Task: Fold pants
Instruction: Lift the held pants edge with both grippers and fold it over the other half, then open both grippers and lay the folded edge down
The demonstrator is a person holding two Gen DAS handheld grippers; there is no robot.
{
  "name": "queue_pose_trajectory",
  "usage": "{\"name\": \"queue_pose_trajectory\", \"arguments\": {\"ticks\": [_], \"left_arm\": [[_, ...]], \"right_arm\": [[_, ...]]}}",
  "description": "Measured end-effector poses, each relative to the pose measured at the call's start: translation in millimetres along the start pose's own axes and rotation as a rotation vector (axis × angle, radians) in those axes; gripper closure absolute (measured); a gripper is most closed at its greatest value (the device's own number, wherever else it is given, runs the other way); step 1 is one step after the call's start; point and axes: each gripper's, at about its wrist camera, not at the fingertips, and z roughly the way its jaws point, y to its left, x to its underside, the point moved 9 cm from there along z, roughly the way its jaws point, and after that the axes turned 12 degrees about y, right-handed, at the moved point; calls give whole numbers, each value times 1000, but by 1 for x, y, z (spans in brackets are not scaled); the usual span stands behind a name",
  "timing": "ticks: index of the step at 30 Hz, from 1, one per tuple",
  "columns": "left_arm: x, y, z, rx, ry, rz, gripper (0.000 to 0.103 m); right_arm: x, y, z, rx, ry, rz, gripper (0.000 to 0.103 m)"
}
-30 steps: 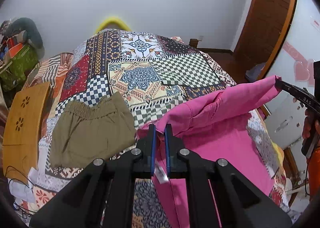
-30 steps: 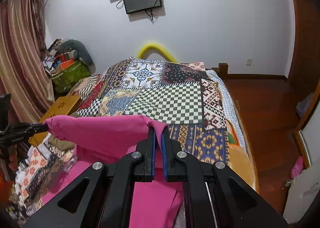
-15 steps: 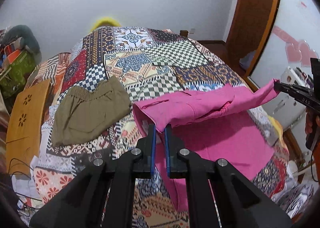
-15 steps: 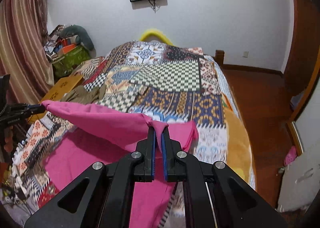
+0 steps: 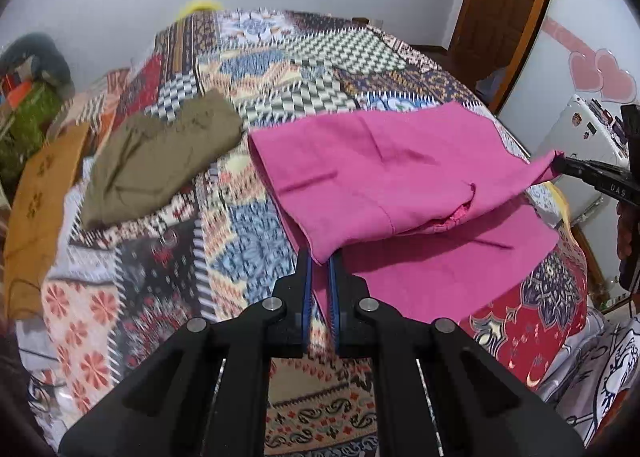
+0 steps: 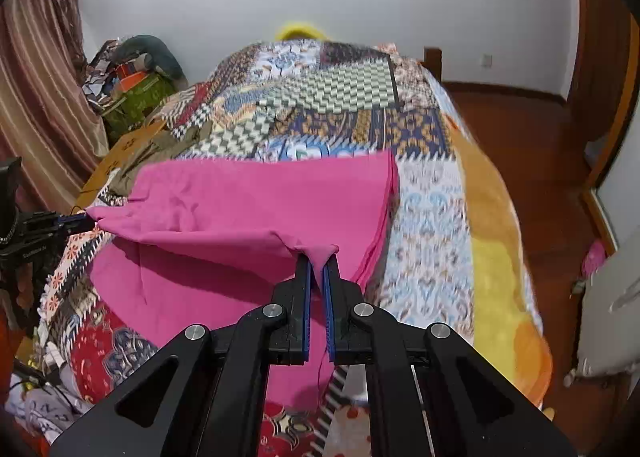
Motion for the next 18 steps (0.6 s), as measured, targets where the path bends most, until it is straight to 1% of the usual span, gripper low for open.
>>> {"name": "queue_pose_trajectory", "arguments": {"ticks": [4, 8, 11, 14, 16, 17, 18], "left_arm": [[15, 1, 10, -6, 37, -9, 96], [25, 4, 11, -13, 49, -27, 96], [28, 8, 1, -43, 33, -35, 96], [24, 8, -11, -50, 10, -36, 95], [20, 4, -18, -54, -4, -25, 95], [18, 1, -21, -56, -9, -17, 95], [15, -1, -23, -57, -11, -10, 95]], "right_arm": [[15, -2, 7, 13, 24, 3, 98], [28, -2, 13, 21, 52, -3, 98], [37, -2, 13, 29, 70, -5, 97], [44, -8, 14, 53, 92, 2, 97], [48, -11, 11, 53, 103, 16, 96], [49, -13, 8, 57, 104, 21, 93], [49, -15, 5, 66, 101, 22, 87]]}}
